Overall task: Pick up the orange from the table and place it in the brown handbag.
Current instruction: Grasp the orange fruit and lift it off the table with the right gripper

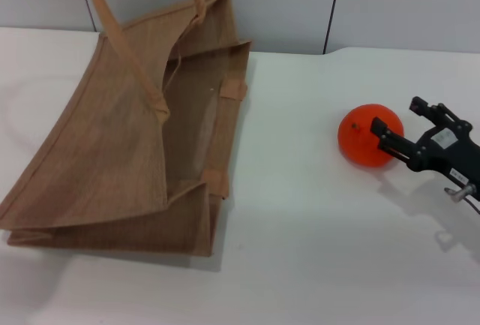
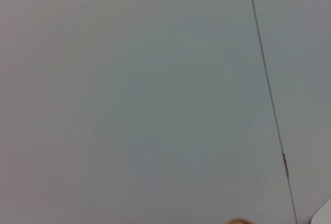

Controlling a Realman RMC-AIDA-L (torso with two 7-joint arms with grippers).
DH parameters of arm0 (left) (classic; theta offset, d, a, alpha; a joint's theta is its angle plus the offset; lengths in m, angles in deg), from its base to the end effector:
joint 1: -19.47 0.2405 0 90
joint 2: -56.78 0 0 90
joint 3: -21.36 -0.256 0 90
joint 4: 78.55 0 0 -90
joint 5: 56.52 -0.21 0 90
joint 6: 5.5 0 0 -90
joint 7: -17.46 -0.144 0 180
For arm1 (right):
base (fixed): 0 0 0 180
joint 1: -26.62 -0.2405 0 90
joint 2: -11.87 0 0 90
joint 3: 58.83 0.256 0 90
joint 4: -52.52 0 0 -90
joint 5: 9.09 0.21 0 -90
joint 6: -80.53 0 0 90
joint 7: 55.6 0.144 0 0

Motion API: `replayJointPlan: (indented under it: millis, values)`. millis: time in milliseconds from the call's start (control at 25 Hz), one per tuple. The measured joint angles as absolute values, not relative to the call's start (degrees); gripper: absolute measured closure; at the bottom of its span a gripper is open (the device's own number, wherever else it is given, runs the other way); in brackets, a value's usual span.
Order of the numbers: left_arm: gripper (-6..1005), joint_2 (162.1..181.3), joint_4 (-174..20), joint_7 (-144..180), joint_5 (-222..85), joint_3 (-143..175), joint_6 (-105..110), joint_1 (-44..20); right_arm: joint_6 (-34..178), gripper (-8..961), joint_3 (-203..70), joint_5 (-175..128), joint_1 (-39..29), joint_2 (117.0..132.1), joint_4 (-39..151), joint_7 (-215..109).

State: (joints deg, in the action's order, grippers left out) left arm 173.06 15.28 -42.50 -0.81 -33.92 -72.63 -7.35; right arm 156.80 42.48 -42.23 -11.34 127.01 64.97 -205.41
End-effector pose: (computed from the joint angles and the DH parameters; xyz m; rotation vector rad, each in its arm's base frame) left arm -0.1471 0.3934 0.1593 -2.1632 -0.3212 -0.3216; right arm 0.3034 0.3325 -0.0372 -2.1410 0.5686 0.7869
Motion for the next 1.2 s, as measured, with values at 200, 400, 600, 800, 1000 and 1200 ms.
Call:
replayJointPlan:
  millis: [200,400,600,800,1000,1200]
  values:
    - [873,173.06,15.81,-42.48,-0.82,-33.92,-73.15,-7.42,156.65,65,39.41,-42.22,-11.33,126.47,63.00,-202.61]
    - [873,173.06,15.90,-42.41,-0.73,-33.91,-73.81,-7.53,153.10,66,38.64,-42.22,-11.42,126.45,62.46,-202.51]
    - [873,173.06,16.22,-41.95,-0.59,-33.92,-74.00,-7.59,151.04,67,38.60,-42.22,-11.78,126.63,62.45,-202.67]
    - [874,173.06,16.59,-41.79,-0.74,-34.19,-74.00,-7.60,148.65,68,37.46,-42.22,-11.93,126.98,61.40,-202.66]
    - [874,173.06,16.63,-41.76,-0.85,-34.09,-74.12,-7.70,148.59,68,35.99,-42.22,-12.14,127.56,60.15,-202.46]
    - [874,173.06,16.64,-41.56,-0.88,-33.94,-74.41,-8.09,146.57,69,34.16,-42.22,-13.68,127.69,59.71,-202.46]
